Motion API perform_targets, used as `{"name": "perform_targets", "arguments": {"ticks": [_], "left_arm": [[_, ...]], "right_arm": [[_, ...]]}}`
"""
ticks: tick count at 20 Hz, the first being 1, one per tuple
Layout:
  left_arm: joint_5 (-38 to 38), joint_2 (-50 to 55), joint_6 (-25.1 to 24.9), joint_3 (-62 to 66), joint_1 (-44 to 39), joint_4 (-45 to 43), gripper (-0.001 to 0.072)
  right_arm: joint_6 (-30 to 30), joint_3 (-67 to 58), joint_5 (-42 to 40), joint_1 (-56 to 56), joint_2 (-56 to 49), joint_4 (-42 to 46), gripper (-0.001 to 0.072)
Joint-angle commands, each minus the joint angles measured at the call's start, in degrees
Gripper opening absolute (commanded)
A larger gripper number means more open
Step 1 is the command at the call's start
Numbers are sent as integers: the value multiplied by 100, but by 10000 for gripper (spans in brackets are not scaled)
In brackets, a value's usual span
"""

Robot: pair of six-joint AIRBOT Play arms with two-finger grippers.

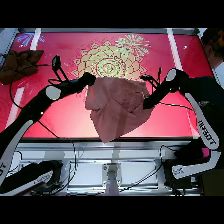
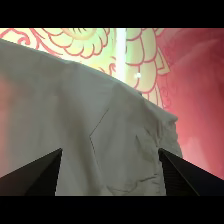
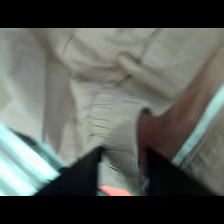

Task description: Fold the clothes and pants, and hang the long-sleeved shirts on hangers.

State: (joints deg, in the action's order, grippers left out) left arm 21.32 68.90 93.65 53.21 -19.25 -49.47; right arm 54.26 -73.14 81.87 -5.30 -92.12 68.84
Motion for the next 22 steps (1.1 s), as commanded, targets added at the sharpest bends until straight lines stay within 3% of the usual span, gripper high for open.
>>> {"name": "perform_targets", "arguments": {"ticks": [1, 2, 3, 7, 10, 14, 18, 19, 20, 21, 22], "left_arm": [[42, -4, 0, 2, 2, 2, 703], [42, -4, 0, 2, 2, 0, 703], [42, -4, 0, 2, 2, 0, 704], [107, -22, -2, 2, 4, 0, 703], [203, -68, -2, 2, 4, 0, 703], [319, -76, -2, 2, 4, 0, 703], [339, -76, 0, 2, 4, 2, 703], [369, -76, 0, 2, 2, 2, 703], [435, -76, 0, 2, 2, 0, 703], [507, -76, -2, 2, 2, 0, 703], [562, -76, 0, 2, 2, 0, 703]], "right_arm": [[-52, -7, 321, -4, -98, -151, 137], [-131, -9, 308, -7, -59, -151, 31], [-133, -9, 297, -4, 13, -151, 17], [-125, -4, 232, 61, 745, -186, 16], [-70, 343, -188, 518, 1543, -702, 16], [452, 1987, -380, 1558, 2583, -706, 17], [1176, 3480, -431, 2031, 2879, -542, 19], [1174, 3633, -509, 2026, 2872, -531, 161], [1178, 3661, -544, 2026, 2872, -483, 445], [1239, 3615, -546, 2026, 2872, -382, 492], [1357, 3532, -546, 2026, 2872, -195, 492]]}}
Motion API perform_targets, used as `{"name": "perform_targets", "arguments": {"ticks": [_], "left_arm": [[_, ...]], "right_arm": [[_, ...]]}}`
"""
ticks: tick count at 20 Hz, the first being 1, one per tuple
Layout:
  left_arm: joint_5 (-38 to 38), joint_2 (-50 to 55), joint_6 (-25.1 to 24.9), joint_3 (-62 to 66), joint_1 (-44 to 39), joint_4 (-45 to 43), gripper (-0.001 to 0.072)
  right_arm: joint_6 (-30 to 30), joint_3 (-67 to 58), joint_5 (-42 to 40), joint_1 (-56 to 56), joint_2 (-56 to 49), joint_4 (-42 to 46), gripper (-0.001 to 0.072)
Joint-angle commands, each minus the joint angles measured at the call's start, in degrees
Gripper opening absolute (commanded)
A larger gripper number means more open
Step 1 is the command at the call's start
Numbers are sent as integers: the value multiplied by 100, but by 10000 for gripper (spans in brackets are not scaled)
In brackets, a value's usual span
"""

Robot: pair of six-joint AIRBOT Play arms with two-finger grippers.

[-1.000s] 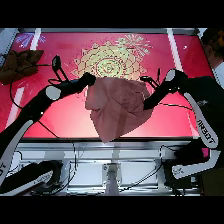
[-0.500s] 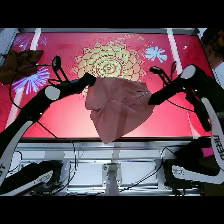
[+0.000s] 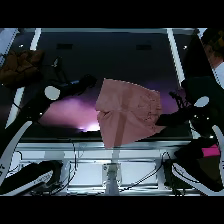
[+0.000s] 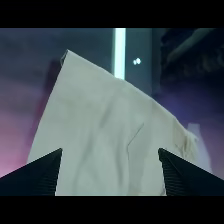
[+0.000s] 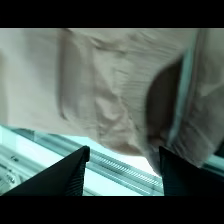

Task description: Fold the clothes and pants, and hang the long-sleeved shirts on hangers.

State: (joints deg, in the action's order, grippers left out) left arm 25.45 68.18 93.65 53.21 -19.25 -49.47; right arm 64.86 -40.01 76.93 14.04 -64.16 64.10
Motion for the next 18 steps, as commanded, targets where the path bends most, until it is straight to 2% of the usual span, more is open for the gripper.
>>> {"name": "perform_targets", "arguments": {"ticks": [1, 4, 10, 13, 18], "left_arm": [[179, -4, 0, 2, 2, 2, 703], [186, -4, 0, 2, 2, 2, 703], [404, -4, -2, 2, 2, 0, 703], [409, -4, -2, 2, 2, 0, 703], [424, -4, 0, 2, 2, 0, 703]], "right_arm": [[490, 131, -50, 92, 76, 533, 492], [778, -28, -122, 94, 76, 1165, 492], [1106, -28, -1169, 96, 63, 1272, 491], [984, -28, -1156, 96, -17, 1209, 489], [120, -313, -299, 96, -619, 254, 491]]}}
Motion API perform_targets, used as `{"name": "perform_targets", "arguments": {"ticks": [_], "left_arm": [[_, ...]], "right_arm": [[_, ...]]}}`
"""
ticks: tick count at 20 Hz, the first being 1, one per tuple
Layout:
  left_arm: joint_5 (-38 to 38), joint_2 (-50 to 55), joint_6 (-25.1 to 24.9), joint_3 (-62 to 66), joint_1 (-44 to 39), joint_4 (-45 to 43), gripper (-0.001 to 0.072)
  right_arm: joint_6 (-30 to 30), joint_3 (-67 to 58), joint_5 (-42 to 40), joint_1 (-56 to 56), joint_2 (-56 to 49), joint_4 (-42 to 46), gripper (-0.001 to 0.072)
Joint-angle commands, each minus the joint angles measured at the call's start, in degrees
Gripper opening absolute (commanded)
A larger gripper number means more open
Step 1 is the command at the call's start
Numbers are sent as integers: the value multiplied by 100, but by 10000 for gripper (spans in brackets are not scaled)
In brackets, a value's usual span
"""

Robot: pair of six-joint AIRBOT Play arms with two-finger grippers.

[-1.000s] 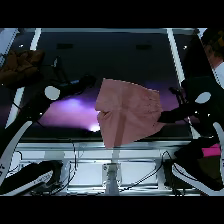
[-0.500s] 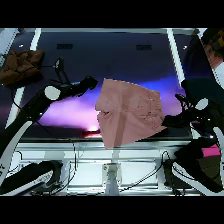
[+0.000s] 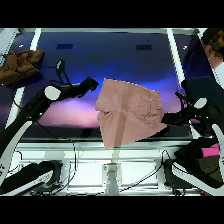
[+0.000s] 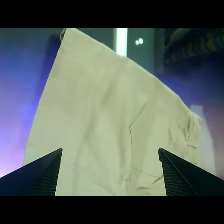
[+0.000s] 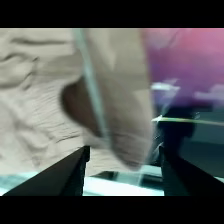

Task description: Fold the clothes and pants, and hang the long-sleeved shirts on hangers.

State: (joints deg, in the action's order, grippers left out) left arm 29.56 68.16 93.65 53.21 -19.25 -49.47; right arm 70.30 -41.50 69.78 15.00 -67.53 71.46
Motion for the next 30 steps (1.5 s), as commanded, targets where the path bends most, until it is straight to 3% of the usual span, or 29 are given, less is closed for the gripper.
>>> {"name": "perform_targets", "arguments": {"ticks": [1, 6, 12, 15, 17, 21, 26, 30], "left_arm": [[15, -2, -2, 2, 2, 0, 703], [33, -2, 0, 2, 2, 0, 703], [328, -2, -4, 2, 7, -2, 703], [328, -2, -4, 2, 7, -2, 703], [328, -2, -35, 2, 7, -4, 703], [804, -11, -798, 4, 81, -2, 703], [2636, -9, -1429, -87, 595, 9, 703], [2726, -17, -1620, -603, 577, 348, 703]], "right_arm": [[-417, -291, 435, 0, -409, -505, 499], [131, -774, 723, 0, -1054, 431, 510], [-92, -791, 868, 2, -1585, 140, 505], [-435, -789, 870, 2, -1735, -273, 443], [-721, -791, 809, 2, -1762, -455, 297], [-1032, -796, 881, 0, -1749, -1108, 19], [-1309, -789, 549, -4, -1749, -2022, 17], [-1517, -632, 129, -7, -1746, -3185, 16]]}}
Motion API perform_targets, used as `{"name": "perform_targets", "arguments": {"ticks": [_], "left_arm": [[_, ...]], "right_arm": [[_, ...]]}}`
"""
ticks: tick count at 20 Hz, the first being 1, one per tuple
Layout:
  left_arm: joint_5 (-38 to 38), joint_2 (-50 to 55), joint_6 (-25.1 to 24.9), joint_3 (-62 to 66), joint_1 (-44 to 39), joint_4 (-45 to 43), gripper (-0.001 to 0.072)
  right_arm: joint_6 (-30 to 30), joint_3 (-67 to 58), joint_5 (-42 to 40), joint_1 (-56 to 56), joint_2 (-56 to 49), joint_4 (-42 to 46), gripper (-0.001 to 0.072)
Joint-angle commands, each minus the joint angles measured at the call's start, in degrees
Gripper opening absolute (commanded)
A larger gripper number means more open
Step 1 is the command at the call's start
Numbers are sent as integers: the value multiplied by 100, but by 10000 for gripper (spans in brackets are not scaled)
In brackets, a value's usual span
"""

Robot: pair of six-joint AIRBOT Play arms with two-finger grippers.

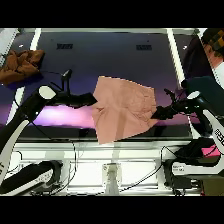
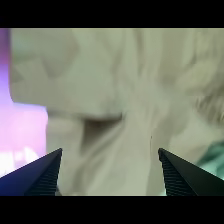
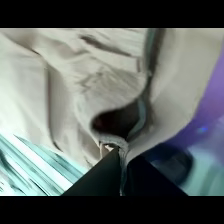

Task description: Fold the clothes and pants, and hang the long-sleeved shirts on hangers.

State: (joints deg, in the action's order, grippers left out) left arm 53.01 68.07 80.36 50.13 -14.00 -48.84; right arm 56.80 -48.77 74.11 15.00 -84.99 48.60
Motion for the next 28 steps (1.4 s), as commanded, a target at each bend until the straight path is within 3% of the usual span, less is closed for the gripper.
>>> {"name": "perform_targets", "arguments": {"ticks": [1, 3, 5, 13, 23, 28], "left_arm": [[378, -33, -481, -492, 52, 619, 703], [376, -179, -872, -994, 44, 1377, 692], [299, -463, -929, -1534, 39, 1681, 603], [105, -1591, -925, -2669, 39, 1329, 603], [-125, -1541, -863, -2944, 15, 1248, 603], [-205, -835, -688, -2944, -216, 1493, 603]], "right_arm": [[-313, 195, -337, -7, 0, -1110, 16], [-601, 376, -354, -7, 0, -1329, 16], [-654, 468, -538, -4, 0, -1333, 17], [-682, 472, -776, -7, 210, -1947, 16], [-680, 472, -776, -7, 380, -1950, 16], [-678, 472, -776, -7, 380, -1950, 16]]}}
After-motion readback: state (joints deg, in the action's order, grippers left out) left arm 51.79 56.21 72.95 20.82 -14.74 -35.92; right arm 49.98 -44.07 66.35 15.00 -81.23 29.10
